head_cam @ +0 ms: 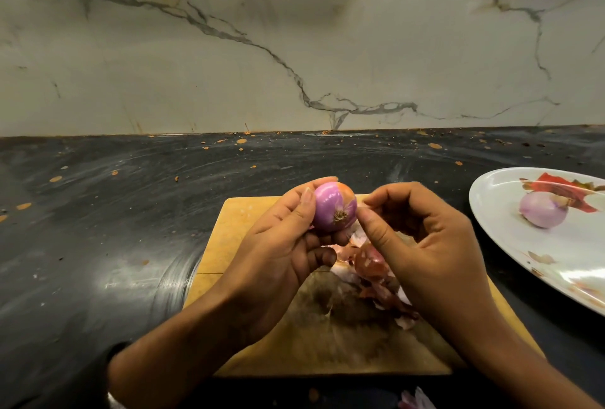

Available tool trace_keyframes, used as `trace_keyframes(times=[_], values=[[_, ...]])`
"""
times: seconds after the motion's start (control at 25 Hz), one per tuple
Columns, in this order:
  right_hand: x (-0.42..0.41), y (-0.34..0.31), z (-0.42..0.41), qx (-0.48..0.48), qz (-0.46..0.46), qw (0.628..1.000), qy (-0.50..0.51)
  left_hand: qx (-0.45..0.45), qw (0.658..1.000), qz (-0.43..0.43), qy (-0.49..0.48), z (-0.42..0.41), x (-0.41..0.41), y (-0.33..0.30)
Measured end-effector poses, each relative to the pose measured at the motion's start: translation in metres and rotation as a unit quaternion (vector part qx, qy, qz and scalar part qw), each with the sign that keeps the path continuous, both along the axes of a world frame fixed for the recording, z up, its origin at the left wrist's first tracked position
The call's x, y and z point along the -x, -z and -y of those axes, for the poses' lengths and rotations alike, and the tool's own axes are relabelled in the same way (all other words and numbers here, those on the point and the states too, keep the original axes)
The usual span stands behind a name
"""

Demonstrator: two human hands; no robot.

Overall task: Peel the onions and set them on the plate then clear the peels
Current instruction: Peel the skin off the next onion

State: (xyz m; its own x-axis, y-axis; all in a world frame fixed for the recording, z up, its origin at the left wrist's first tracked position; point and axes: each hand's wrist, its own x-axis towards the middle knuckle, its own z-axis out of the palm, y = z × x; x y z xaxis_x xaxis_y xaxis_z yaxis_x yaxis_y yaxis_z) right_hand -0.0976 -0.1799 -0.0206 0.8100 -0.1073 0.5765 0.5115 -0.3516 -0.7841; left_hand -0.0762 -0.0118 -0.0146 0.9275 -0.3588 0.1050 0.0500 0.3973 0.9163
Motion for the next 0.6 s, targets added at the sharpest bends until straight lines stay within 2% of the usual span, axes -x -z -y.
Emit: trace_keyframes(times=[0.24,0.6], values=[[0.0016,-0.0044,-0.0005,-0.067,-0.003,0.997,-0.037,-0.005,1.0,0.009,0.016,0.0019,0.0031,0.001],[0.0024,-0.0029,0.0033,-0.02,0.018,0.999,-0.033,-0.021,1.0,0.012,0.012,0.0003,0.0019,0.0037]])
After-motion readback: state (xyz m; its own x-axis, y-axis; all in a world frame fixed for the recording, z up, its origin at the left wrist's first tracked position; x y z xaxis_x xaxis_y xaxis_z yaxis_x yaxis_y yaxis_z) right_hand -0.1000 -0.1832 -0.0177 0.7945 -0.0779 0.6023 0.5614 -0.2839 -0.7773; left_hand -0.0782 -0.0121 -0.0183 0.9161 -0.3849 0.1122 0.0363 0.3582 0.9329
